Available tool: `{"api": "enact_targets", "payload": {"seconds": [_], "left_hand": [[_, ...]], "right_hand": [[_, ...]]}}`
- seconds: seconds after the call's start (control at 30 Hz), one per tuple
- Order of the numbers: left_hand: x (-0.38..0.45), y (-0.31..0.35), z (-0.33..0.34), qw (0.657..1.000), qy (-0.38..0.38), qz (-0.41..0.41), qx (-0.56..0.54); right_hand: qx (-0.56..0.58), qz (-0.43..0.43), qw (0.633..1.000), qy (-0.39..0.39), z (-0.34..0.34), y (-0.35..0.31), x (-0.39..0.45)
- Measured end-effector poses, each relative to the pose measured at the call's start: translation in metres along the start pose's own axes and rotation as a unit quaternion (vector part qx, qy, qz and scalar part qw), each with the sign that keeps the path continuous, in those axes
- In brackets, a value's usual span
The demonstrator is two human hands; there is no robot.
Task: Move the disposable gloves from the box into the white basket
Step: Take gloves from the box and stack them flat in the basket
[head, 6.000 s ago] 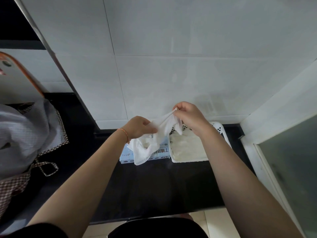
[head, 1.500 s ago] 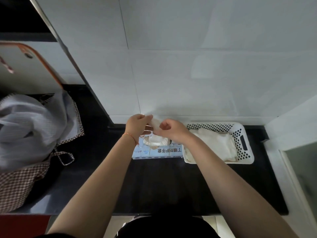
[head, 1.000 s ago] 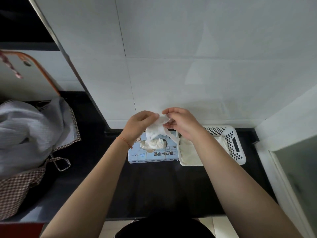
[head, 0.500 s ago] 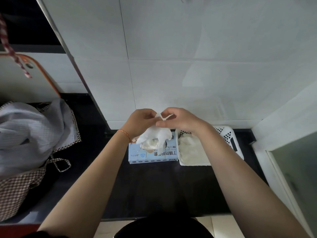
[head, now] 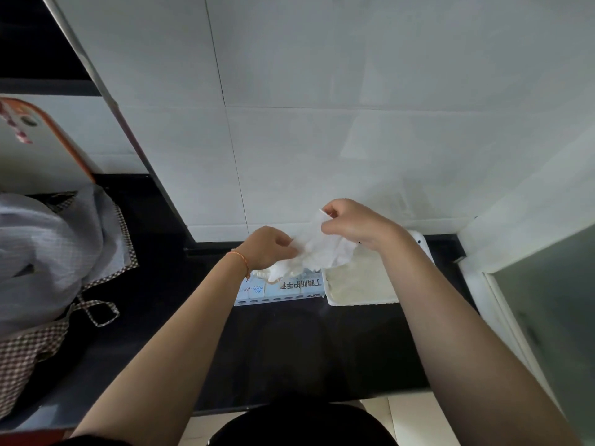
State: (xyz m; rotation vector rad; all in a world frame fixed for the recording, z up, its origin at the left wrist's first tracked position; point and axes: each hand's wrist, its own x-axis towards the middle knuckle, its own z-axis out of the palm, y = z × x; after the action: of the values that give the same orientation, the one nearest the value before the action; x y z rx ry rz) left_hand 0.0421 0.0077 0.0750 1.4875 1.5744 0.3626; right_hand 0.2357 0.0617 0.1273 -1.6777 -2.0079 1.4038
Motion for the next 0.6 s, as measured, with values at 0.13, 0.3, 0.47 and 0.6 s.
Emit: {"api": "enact_targets", "payload": {"seconds": [0.13,0.3,0.47,0.6], "left_hand": [[0.004,0.005,0.002,0.999,-0.012,0.011,-0.033],[0.014,0.007,0.003,0.991,-0.052,-0.015,-0.119],[0.032,0.006,0.011,0.994,-0.068,-0.041,-0.081],[0.061,0.020,0.033,0.998,-0.057,-0.028,0.031]], "right_hand": [[0.049,0.033,0.998,-0.004,-0.006,0.010,-0.005],[0.206,0.056,0.977,-0.016,-0.016,0.030,-0.007],[0.282,0.127,0.951,-0.016,-0.023,0.077,-0.012],[0.252,0.181,0.950,0.008,-0.029,0.113,-0.015]]}}
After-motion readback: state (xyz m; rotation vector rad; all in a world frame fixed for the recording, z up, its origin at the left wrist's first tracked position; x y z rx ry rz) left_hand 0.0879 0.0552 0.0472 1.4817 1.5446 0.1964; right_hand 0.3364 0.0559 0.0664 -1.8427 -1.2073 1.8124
